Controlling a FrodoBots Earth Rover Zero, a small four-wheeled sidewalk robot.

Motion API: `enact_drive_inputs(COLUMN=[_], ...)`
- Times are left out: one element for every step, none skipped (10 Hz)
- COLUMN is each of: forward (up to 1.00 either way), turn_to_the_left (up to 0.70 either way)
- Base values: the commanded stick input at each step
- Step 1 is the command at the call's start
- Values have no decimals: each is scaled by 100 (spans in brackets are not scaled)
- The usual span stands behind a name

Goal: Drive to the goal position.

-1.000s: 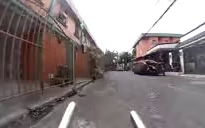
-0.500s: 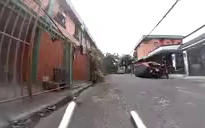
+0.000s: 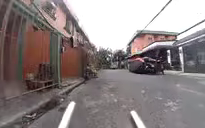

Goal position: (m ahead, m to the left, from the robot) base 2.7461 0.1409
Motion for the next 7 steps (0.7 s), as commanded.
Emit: enact_drive_inputs(forward=[85, 85, 85, 85, 85, 85, 85], turn_to_the_left=[0, 0, 0, 0, 0, 0, 0])
